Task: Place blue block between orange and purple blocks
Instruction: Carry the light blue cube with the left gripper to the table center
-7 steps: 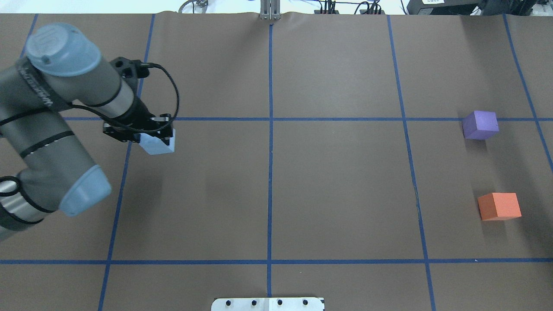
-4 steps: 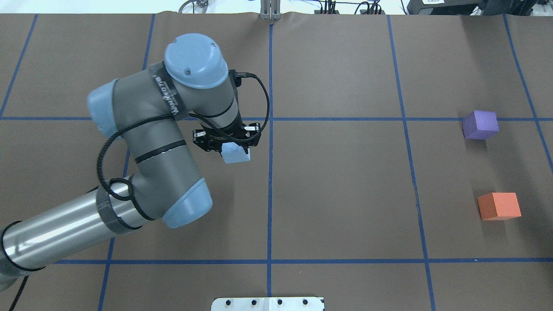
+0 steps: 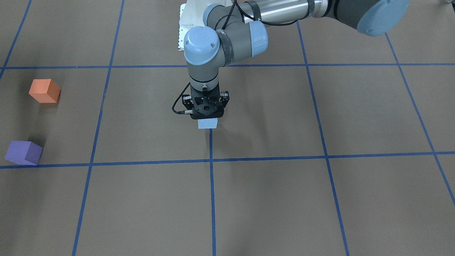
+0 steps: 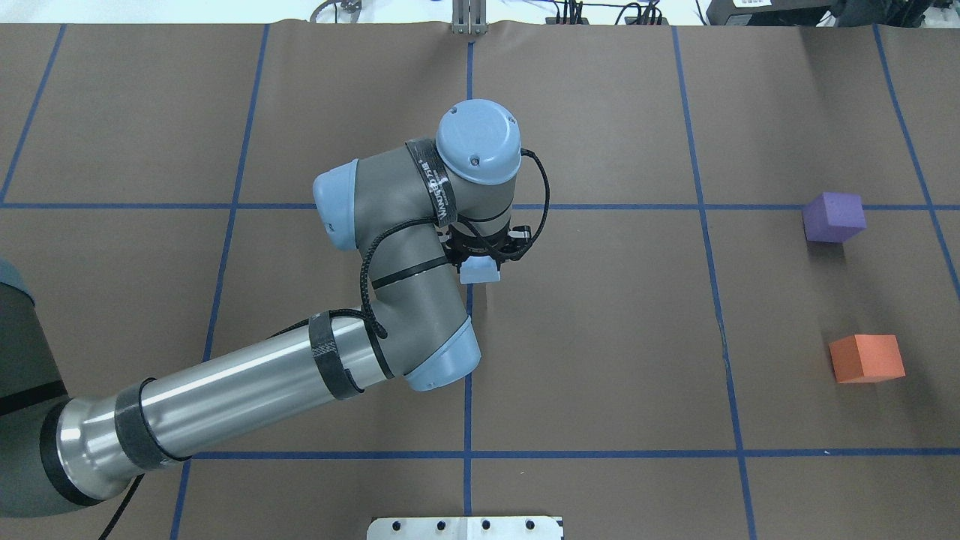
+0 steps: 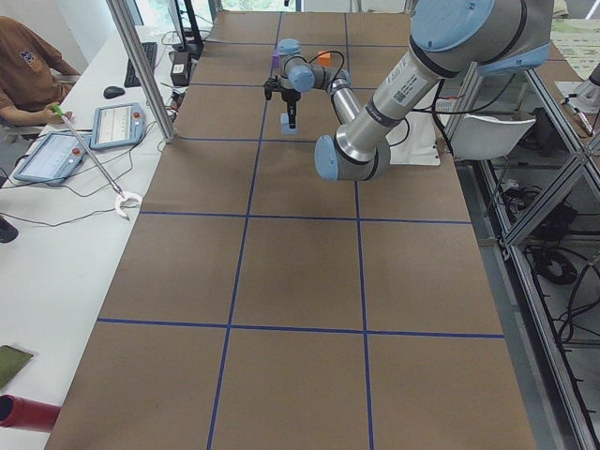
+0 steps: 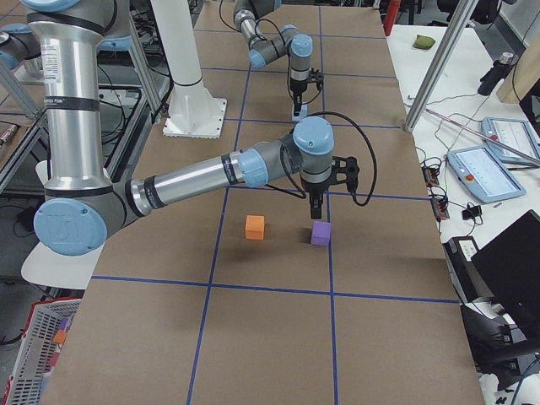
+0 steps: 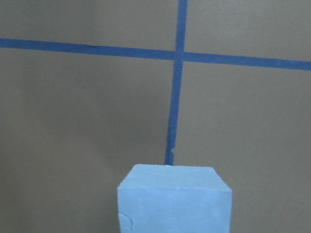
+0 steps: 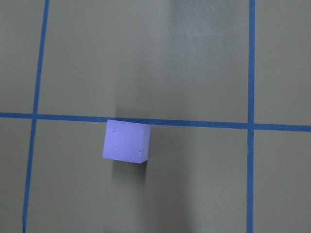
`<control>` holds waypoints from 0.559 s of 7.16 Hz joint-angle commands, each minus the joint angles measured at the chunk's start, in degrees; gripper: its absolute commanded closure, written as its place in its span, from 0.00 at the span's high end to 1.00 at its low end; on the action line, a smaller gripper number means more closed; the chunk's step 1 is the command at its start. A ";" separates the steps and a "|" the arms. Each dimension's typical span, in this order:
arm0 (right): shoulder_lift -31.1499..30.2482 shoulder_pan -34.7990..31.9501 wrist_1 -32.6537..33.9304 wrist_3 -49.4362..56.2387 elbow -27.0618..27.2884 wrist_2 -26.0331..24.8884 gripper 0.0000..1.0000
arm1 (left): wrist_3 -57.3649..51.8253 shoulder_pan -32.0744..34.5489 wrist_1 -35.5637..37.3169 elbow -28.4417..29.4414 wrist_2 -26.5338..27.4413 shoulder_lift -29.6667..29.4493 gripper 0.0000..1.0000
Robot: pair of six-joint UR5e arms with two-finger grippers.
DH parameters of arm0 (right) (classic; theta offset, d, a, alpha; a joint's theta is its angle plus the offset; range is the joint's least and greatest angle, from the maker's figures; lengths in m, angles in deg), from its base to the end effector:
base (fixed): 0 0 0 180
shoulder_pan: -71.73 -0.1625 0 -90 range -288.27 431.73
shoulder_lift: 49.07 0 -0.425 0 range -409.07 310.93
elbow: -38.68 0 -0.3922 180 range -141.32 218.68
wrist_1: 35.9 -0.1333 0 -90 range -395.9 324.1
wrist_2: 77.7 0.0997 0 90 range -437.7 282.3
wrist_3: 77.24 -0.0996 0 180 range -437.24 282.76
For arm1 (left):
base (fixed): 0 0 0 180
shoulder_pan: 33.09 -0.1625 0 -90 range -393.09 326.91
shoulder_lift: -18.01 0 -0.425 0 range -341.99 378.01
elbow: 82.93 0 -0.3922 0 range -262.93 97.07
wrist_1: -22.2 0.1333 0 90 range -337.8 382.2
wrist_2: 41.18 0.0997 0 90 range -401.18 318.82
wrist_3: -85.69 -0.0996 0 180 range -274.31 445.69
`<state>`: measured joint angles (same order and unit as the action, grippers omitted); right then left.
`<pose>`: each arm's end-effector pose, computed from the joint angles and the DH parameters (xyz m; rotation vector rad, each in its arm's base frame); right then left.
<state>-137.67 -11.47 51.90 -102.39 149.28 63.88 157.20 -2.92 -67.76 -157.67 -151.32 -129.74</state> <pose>-0.0032 -0.4934 0.4560 0.1340 -0.9593 0.1048 0.6292 -0.4803 0.1261 -0.0034 0.8056 -0.0625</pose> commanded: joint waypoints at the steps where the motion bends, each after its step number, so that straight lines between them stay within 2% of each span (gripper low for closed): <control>1: 5.51 2.59 12.04 -6.14 8.18 0.18 1.00 | -0.06 -0.63 -3.82 4.24 0.62 -0.08 0.00; 2: 11.89 2.95 23.54 -6.14 11.71 -0.16 1.00 | -0.23 -0.63 -3.82 4.33 0.62 0.09 0.00; 3: 17.44 4.43 31.57 -6.49 13.57 -0.60 1.00 | -0.58 -0.63 -3.82 4.42 0.62 0.27 0.00; 4: 21.41 5.93 35.04 -8.49 13.76 -0.87 1.00 | -0.59 -0.55 -3.82 4.42 0.53 0.27 0.62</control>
<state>-121.75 -7.20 80.26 -109.22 161.75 63.39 156.75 -3.52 -71.54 -153.33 -150.72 -129.55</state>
